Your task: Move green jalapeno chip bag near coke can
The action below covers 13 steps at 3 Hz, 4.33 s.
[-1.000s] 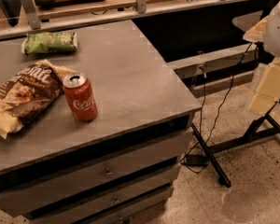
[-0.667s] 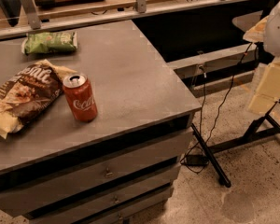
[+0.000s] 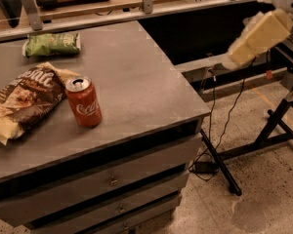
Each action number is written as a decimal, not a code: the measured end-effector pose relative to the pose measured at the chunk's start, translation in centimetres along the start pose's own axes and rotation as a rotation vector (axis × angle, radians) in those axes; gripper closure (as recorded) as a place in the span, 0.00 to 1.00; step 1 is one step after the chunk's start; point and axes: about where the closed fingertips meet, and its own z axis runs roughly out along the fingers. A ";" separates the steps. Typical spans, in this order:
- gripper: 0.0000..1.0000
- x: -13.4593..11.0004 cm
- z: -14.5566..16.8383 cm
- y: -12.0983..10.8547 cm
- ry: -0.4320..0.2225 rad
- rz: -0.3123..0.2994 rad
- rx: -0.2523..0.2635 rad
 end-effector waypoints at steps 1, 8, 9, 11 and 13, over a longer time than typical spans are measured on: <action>0.00 -6.3 2.0 -5.0 -0.249 0.168 0.059; 0.00 -23.5 38.3 -7.4 -0.630 0.170 -0.206; 0.00 -26.3 40.6 -5.3 -0.634 0.099 -0.264; 0.00 -28.9 44.2 -0.8 -0.485 0.124 -0.286; 0.00 -29.2 47.5 1.1 -0.400 0.183 -0.296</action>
Offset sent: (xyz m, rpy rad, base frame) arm 0.1740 0.1292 0.0559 0.5528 -0.0807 -0.1097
